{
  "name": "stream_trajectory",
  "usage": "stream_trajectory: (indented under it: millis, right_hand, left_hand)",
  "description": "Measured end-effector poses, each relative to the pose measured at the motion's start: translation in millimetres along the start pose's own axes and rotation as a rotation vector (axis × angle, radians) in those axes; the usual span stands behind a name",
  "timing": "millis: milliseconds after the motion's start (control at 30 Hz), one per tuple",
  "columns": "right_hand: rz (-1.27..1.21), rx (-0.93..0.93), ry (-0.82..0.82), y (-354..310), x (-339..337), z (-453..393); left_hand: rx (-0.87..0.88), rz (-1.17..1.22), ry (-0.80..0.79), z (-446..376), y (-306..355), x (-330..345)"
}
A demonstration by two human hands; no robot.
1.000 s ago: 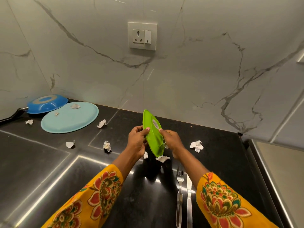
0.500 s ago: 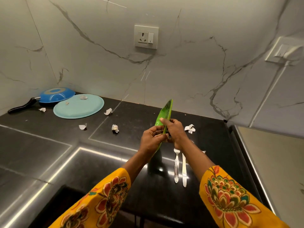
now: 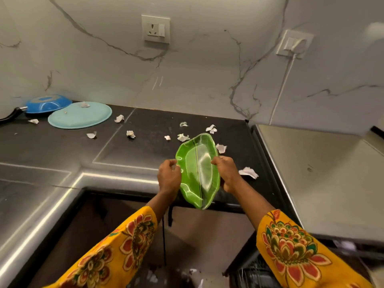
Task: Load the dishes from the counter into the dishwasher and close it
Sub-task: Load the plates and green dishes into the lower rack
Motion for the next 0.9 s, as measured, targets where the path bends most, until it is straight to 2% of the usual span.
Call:
stream_trajectory:
  millis: [100, 267, 533, 767, 900]
  right_hand:
    - [0.013, 0.033, 0.039, 10.7, -29.4, 26.6]
    - [-0.055, 0.101, 0.083, 20.0, -79.0, 71.4]
    - [-0.033, 0.162, 0.144, 28.5, -176.4, 132.1]
    - [-0.023, 0.236, 0.224, 54.5, -287.1, 185.6]
    - [-0.039, 0.303, 0.294, 79.7, -349.5, 219.7]
  left_hand:
    - [-0.115, 0.061, -0.008, 23.9, -13.9, 5.0]
    - [-0.258, 0.208, -0.204, 61.4, -33.7, 55.3]
    - [-0.199, 0.243, -0.295, 148.1, -13.1, 121.8]
    - [-0.159, 0.253, -0.451, 237.8, -6.8, 199.1]
    - [-0.211, 0.196, -0.562, 295.1, -13.2, 240.7]
Point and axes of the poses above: each hand's wrist, its own z-axis away from the middle knuckle, its own x-axis out of the palm, y = z × x, the point moved 10 cm from there along -z, towards the middle knuckle, and after that the axes turned 13 degrees about -z, right-handed, at the moved point
